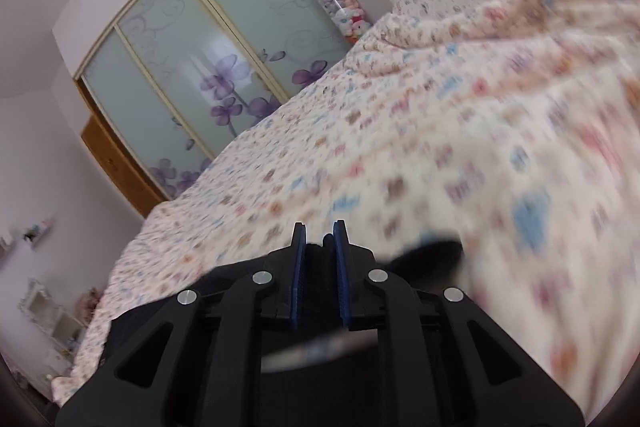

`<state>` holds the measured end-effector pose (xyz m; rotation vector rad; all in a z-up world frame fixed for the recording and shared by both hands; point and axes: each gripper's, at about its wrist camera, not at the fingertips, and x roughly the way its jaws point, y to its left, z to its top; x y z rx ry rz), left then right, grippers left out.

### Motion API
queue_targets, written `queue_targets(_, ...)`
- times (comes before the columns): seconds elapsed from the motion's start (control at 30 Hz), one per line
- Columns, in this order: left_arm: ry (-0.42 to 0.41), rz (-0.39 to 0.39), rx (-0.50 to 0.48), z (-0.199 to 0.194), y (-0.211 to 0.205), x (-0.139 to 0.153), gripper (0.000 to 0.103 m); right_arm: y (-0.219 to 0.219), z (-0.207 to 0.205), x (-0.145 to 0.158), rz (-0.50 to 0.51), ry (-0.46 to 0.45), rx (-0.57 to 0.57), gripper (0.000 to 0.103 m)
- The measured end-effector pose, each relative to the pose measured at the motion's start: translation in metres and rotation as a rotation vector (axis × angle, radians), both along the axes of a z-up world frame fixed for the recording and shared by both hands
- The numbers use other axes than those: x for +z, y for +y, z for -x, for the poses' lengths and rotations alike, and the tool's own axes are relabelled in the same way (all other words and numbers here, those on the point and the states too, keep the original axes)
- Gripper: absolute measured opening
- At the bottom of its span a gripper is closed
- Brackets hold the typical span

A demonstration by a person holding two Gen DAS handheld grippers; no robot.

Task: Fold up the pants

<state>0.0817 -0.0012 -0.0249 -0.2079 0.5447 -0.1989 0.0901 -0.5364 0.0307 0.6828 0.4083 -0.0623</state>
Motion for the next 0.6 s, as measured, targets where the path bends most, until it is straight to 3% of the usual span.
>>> queue_targets(0.1, -0.002, 0.008, 0.003, 0.0, 0.002, 0.001, 0.101, 0.012, 0.039, -0.027, -0.042, 0.062, -0.028, 0.015)
queue_targets(0.13, -0.002, 0.009, 0.004, 0.001, 0.003, 0.001, 0.101, 0.016, 0.049, -0.039, -0.044, 0.107, -0.046, 0.006)
queue_targets(0.27, 0.005, 0.008, 0.002, 0.0, 0.003, 0.0, 0.101, 0.014, 0.064, -0.066, -0.088, 0.242, -0.1, 0.004)
queue_targets(0.37, 0.01, 0.012, 0.0, 0.0, 0.004, 0.0, 0.101, 0.012, 0.072, -0.061, -0.199, 0.244, -0.112, 0.006)
queue_targets(0.5, 0.011, 0.014, -0.002, 0.0, 0.004, -0.001, 0.101, 0.033, 0.059, -0.053, -0.384, 0.204, -0.005, 0.007)
queue_targets(0.53, 0.01, 0.015, -0.004, -0.001, 0.005, -0.001, 0.101, 0.039, 0.054, -0.055, -0.415, 0.211, 0.02, 0.014)
queue_targets(0.6, 0.009, 0.019, -0.008, -0.001, 0.005, -0.001, 0.101, 0.05, 0.042, -0.058, -0.488, 0.217, 0.058, 0.064)
